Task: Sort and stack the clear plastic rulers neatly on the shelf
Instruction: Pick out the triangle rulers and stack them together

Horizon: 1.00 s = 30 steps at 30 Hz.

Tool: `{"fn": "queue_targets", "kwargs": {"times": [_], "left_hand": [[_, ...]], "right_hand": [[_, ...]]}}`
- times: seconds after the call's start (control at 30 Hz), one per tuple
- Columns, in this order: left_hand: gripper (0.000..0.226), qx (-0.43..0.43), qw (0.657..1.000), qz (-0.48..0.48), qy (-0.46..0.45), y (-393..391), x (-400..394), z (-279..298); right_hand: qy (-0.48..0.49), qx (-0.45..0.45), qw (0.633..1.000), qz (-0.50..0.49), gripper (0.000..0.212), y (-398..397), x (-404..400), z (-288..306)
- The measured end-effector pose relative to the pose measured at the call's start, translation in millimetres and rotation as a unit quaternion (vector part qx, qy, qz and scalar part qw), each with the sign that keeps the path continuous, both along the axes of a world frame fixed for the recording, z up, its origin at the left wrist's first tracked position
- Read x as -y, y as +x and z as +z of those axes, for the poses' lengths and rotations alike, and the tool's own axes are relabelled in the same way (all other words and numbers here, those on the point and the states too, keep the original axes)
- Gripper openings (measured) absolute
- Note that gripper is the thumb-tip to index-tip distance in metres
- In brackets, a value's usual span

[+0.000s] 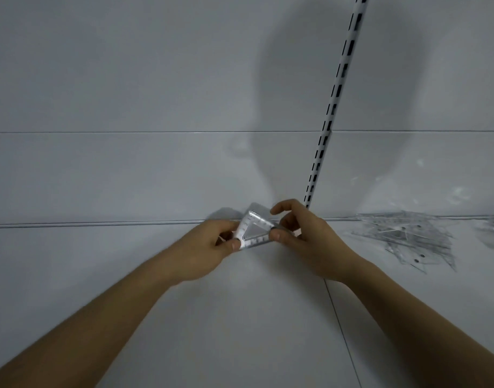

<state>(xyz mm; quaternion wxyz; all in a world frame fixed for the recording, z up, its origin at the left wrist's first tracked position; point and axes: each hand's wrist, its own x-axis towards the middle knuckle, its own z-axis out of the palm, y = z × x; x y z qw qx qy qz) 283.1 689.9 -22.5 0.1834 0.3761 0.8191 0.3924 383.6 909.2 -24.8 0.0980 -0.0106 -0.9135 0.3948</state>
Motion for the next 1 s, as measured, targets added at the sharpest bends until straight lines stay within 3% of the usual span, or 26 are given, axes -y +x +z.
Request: {"fn": "queue_targets", "kwargs": {"times": [0.1,0.17,0.23,0.33,0.5,0.67,0.8,1.0], "left_hand": [[0.021,0.108,0.993,-0.004,-0.052,-9,1,18],[0.019,0.15,0.983,0.0,-0.103,-15,1,27],[0.02,0.151,0.978,-0.002,-0.143,-21,-1,31],[0.024,0.116,0.974,-0.005,-0.196,-23,-12,33],[0.029,-0.012,0.958,-0.011,-0.287,-17,-32,34],[0.02,-0.136,0.934,-0.031,-0.33,-4,-41,33],[0.016,-0.153,0.933,-0.027,-0.325,-3,-39,27],[0.04,-0.181,0.933,-0.062,-0.304,-10,-33,32]], "right_hand": [[-0.015,0.018,1.0,0.013,0.039,1,2,10],[0.063,0.048,0.996,0.037,0.049,-1,2,14],[0.127,0.063,0.989,0.044,0.04,-5,3,15],[0.21,0.089,0.973,0.024,0.008,-12,9,16],[0.278,0.137,0.951,-0.002,0.016,-14,14,13],[0.297,0.147,0.943,-0.017,0.022,-15,16,11],[0.317,0.147,0.937,-0.022,0.023,-15,18,9],[0.292,0.147,0.945,-0.024,0.033,-13,17,13]]}}
